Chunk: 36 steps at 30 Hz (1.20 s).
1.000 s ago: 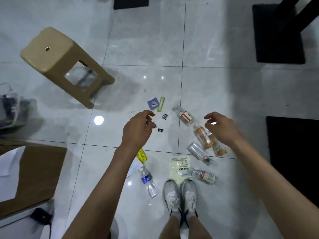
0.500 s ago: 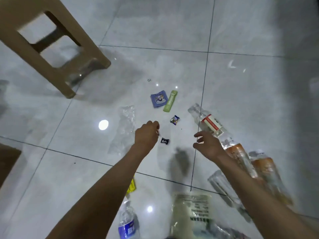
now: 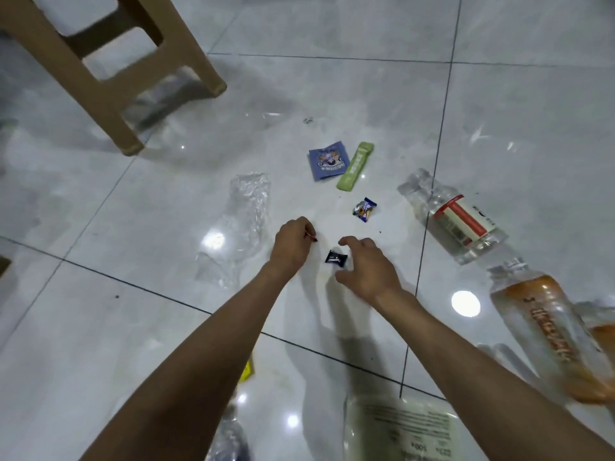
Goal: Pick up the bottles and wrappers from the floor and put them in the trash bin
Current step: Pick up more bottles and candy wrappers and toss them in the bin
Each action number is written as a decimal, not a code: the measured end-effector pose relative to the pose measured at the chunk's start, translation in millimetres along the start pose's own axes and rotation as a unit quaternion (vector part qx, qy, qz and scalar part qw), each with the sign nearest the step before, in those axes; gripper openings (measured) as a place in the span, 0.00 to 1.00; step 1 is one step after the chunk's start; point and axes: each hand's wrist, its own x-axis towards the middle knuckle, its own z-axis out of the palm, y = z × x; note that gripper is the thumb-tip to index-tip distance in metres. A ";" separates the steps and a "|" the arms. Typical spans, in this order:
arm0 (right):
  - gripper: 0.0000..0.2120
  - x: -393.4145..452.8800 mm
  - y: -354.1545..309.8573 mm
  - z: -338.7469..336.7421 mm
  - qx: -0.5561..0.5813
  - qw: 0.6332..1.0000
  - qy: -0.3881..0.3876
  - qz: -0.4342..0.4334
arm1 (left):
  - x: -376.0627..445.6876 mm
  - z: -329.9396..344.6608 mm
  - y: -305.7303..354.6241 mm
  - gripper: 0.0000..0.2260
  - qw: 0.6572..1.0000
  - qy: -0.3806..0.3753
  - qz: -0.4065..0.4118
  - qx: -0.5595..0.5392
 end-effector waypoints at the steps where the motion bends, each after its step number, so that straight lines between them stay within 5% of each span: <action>1: 0.30 -0.5 -1.6 1.6 -0.008 1.000 0.001 -0.001 | -3.5 -1.4 -1.3 0.10 0.999 0.002 -0.020 -0.031; 6: 0.28 1.5 -9.5 5.2 -0.035 0.999 0.011 -0.021 | -20.3 -12.7 -6.0 0.18 0.981 0.017 -0.080 -0.178; 13: 0.10 25.1 -17.6 17.1 -0.056 0.995 0.011 -0.079 | -22.9 -20.6 -13.8 0.11 0.991 0.028 -0.073 -0.112; 18: 0.09 30.9 -19.1 20.3 -0.147 0.986 -0.029 -0.073 | -25.0 -14.1 -17.8 0.12 0.987 0.047 -0.099 -0.114; 20: 0.09 32.6 -18.7 15.5 -0.127 0.989 -0.029 -0.068 | -26.6 -12.7 -14.6 0.05 0.988 0.047 -0.100 -0.112; 23: 0.08 32.8 -18.6 -1.4 -0.002 0.999 -0.010 -0.034 | -29.5 -18.7 -6.8 0.10 0.989 0.048 -0.053 -0.128; 27: 0.12 7.9 -49.6 -55.8 0.106 0.994 0.007 -0.017 | -47.4 -58.6 27.1 0.20 0.983 0.083 0.008 -0.165; 36: 0.13 -113.5 -201.0 -279.7 0.059 0.997 -0.030 -0.049 | -130.0 -271.3 186.2 0.09 0.996 0.012 0.008 -0.090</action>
